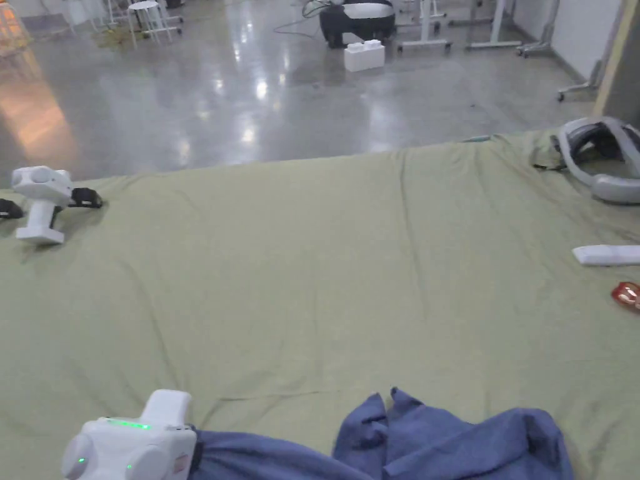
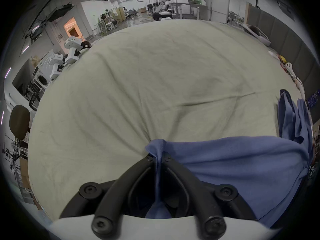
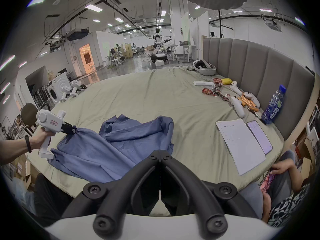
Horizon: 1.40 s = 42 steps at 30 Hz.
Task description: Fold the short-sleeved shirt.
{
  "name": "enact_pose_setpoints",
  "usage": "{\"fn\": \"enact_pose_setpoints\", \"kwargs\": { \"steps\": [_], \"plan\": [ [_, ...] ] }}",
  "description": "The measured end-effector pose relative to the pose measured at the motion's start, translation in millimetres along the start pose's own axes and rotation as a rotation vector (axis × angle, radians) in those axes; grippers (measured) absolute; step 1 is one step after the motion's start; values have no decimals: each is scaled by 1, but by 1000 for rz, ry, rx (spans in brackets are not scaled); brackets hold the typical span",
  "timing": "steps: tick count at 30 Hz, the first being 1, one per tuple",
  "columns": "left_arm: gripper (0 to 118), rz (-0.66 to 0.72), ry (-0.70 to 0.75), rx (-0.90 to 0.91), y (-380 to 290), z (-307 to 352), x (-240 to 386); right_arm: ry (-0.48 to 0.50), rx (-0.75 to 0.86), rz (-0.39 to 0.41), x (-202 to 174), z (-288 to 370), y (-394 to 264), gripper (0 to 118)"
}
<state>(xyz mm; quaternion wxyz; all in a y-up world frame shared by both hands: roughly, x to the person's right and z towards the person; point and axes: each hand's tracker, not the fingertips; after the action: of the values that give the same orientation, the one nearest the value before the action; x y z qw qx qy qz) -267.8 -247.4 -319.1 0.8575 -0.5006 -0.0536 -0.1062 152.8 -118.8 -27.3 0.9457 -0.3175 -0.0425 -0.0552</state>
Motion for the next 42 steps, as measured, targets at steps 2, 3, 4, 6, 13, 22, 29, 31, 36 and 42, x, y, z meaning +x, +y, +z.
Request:
{"fn": "enact_pose_setpoints", "kwargs": {
  "steps": [2,3,4,6,13,22,29,31,36,42],
  "plan": [
    [7,30,-26,-68,10,-7,-5,26,2,66,4,-13,16,3],
    [7,47,-43,-110,15,-11,-8,25,11,119,9,-22,25,3],
    [7,54,-51,-129,19,-13,-10,21,8,167,11,-34,36,4],
    [7,56,-58,-147,25,-14,-11,26,-69,251,20,-70,58,36],
    [7,17,-48,-172,30,-15,-11,150,-344,244,48,-202,90,80],
    [7,24,-63,-175,26,-15,-14,62,-526,84,60,-280,62,51],
    [7,42,-57,-145,20,-6,-14,99,-447,136,38,-248,64,5],
    [7,73,-72,-85,16,8,-17,128,-403,118,33,-230,69,5],
    [6,246,-212,186,-1,85,-42,194,-257,24,28,-178,95,5],
    [6,300,-263,534,-5,223,-64,176,11,38,24,-98,147,5]
  ]
}}
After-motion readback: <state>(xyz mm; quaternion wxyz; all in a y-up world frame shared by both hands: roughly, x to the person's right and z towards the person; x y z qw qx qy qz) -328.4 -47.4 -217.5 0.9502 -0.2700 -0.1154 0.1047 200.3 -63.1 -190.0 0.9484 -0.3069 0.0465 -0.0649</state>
